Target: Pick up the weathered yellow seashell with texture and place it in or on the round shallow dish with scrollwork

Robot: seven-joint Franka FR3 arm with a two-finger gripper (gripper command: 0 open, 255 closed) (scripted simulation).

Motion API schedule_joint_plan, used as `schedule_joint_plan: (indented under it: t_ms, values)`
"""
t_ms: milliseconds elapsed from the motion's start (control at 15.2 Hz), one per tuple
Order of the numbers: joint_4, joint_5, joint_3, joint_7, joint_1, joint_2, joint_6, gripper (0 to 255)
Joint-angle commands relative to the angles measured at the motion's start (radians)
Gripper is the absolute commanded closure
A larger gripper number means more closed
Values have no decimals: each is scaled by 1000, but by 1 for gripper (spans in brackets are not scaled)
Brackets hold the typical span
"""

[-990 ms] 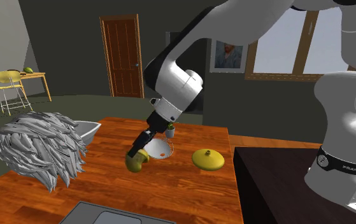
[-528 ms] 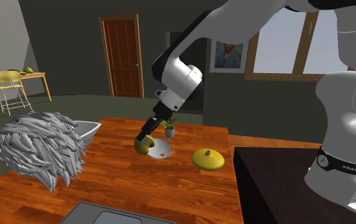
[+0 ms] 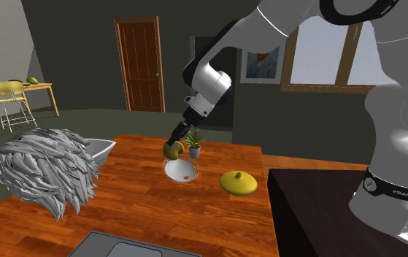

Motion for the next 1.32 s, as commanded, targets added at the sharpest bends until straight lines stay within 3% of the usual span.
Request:
schedule_joint_plan:
  t_ms: [0, 264, 1254]
  values:
    - [36, -19, -14, -2, -40, 28, -45, 255]
    - [121, -57, -39, 5, -118, 82, -131, 255]
    - [170, 82, 29, -124, -174, 232, -111, 255]
